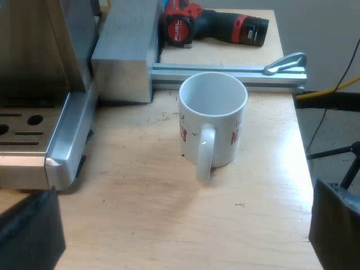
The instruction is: Grind coffee beans and then tamp
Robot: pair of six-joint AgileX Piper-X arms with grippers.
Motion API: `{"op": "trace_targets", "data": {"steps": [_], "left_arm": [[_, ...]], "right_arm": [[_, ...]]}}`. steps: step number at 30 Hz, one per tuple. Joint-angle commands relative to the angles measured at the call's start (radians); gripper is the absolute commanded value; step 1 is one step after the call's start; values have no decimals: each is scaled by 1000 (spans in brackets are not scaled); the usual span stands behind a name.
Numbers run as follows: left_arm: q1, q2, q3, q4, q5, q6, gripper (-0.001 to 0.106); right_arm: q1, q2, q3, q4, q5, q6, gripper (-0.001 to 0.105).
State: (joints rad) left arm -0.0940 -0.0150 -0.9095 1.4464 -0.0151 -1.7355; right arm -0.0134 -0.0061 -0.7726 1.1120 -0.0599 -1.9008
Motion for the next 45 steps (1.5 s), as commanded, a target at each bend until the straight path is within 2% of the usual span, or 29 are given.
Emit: {"op": "trace_targets", "data": {"steps": [1, 5, 9, 12, 13, 18, 27, 31, 45], "left_arm": [[1, -141, 18, 29, -11, -10, 97], [1, -141, 48, -6, -11, -10, 97], [1, -139, 109, -154, -6, -10, 97], [1, -139, 141, -221, 6, -10, 97], [1, -139, 194, -314, 47, -10, 97], [1, -137, 296, -426, 133, -10, 97], [1, -137, 407, -451, 149, -10, 97], [1, -137, 412, -464, 162, -10, 97], [1, -137, 414, -465, 162, -10, 97]], "right_arm": [[-5, -48, 1, -1, -12, -3, 90], [-5, -48, 20, -2, -12, -3, 90], [-5, -48, 51, -14, -12, -3, 90], [-5, -48, 78, -15, -12, -3, 90], [-5, -48, 86, -15, -12, -3, 90], [-5, -46, 132, -25, -12, -3, 90], [-5, -46, 193, -26, -12, -3, 90], [-5, -46, 229, -46, -12, -3, 90], [-5, -46, 230, -47, -5, -3, 90]]}}
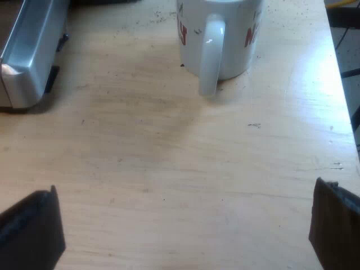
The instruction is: Grind coffee beans and then tamp
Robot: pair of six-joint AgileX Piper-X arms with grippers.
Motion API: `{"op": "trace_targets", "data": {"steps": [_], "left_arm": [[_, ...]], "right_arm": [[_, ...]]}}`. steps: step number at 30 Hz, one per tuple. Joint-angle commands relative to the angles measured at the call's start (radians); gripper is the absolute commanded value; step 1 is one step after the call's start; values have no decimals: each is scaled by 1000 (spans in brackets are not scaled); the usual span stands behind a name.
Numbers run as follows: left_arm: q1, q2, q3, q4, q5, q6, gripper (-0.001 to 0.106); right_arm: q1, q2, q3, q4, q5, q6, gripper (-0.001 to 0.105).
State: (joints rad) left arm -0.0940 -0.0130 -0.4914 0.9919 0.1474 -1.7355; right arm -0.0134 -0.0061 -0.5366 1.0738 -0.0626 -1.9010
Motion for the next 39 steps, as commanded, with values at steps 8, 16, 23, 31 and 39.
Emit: {"op": "trace_targets", "data": {"steps": [8, 16, 23, 31, 39], "left_arm": [[1, -139, 0, -20, 0, -10, 97], [1, -139, 5, -28, 0, -10, 97], [1, -139, 5, -28, 0, -10, 97], [1, -139, 5, -28, 0, -10, 97], [1, -139, 6, -31, 0, -10, 97]], "right_arm": [[-5, -46, -7, -9, -2, -3, 90], [-5, -46, -7, -9, -2, -3, 90], [-5, -46, -7, -9, -2, -3, 90], [-5, -46, -7, -9, -2, -3, 90], [-5, -46, -7, -9, -2, -3, 90]]}}
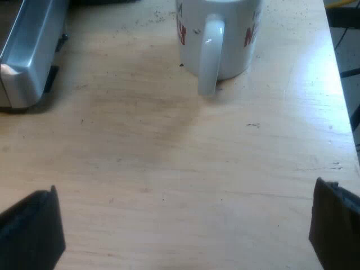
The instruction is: Grind coffee beans and then tamp
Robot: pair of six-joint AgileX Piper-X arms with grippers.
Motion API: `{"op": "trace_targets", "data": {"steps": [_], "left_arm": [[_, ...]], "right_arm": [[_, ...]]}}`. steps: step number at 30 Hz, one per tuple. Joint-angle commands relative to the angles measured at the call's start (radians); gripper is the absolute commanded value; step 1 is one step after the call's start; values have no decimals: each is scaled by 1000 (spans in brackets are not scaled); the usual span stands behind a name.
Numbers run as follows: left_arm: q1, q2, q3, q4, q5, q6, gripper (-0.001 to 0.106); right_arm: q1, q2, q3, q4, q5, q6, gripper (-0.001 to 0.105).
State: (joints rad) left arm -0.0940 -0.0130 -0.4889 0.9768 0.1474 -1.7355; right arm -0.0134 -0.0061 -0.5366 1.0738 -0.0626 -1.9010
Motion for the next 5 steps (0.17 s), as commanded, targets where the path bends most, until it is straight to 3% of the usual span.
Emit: {"op": "trace_targets", "data": {"steps": [1, 5], "left_arm": [[1, -139, 3, -15, 0, -10, 97], [1, -139, 3, -17, 0, -10, 97]], "right_arm": [[-5, -46, -7, -9, -2, -3, 90], [-5, -46, -7, -9, -2, -3, 90]]}}
